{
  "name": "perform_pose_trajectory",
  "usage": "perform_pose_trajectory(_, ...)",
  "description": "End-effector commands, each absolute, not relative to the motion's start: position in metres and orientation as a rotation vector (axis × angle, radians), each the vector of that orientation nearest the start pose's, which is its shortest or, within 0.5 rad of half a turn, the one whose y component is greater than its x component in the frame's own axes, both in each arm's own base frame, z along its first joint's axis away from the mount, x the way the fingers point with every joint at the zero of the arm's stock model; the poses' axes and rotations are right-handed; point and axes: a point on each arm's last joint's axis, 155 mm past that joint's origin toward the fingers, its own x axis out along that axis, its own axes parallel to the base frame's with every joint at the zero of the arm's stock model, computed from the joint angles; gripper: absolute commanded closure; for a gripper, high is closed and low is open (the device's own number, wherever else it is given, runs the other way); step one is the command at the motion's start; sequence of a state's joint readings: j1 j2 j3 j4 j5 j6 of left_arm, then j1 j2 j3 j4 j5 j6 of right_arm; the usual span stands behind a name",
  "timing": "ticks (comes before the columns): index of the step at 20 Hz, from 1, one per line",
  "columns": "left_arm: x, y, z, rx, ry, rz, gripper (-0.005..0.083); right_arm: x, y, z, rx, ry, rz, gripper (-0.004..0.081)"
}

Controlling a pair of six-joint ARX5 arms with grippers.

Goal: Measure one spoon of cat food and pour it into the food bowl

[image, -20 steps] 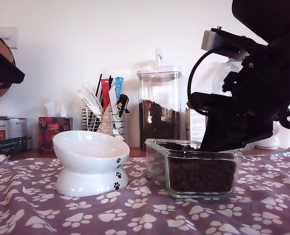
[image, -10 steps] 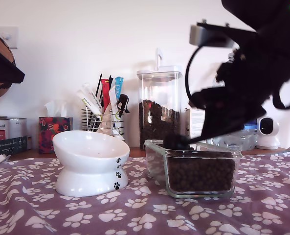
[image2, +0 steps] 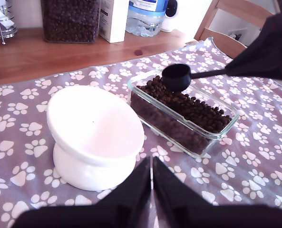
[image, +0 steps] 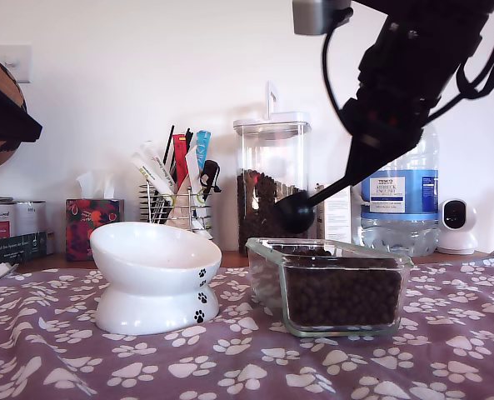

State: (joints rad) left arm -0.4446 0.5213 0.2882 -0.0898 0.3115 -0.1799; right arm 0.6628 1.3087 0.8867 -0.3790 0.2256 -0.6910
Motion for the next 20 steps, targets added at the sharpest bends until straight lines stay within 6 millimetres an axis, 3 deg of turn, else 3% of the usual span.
perform_pose_trajectory(1,0.224,-0.169,0.161,-0.144,0.389,-0.717,0.0793,0.321,0.192,0.135,-1.204,0.521,0.704,0.0782)
perform_pose_trajectory(9,0.224,-0.169,0.161,-0.152,0.391,-0.716,0.0793,0.342,0.178,0.151,-1.907,0.306,0.744,0.0782)
perform_pose_trajectory(13,0.223,-0.169,0.161,-0.152,0.391,-0.718,0.0793,0.352,0.171,0.128,-2.127,0.339,0.787,0.0782)
perform_pose_trajectory(16,0.223,-0.17,0.161,-0.154,0.392,-0.721,0.0793,0.365,0.171,0.118,-2.206,0.372,0.75,0.0782)
perform_pose_trajectory(20,0.22,-0.172,0.162,-0.166,0.398,-0.739,0.0793,0.372,0.177,0.126,-2.235,0.378,0.749,0.0782)
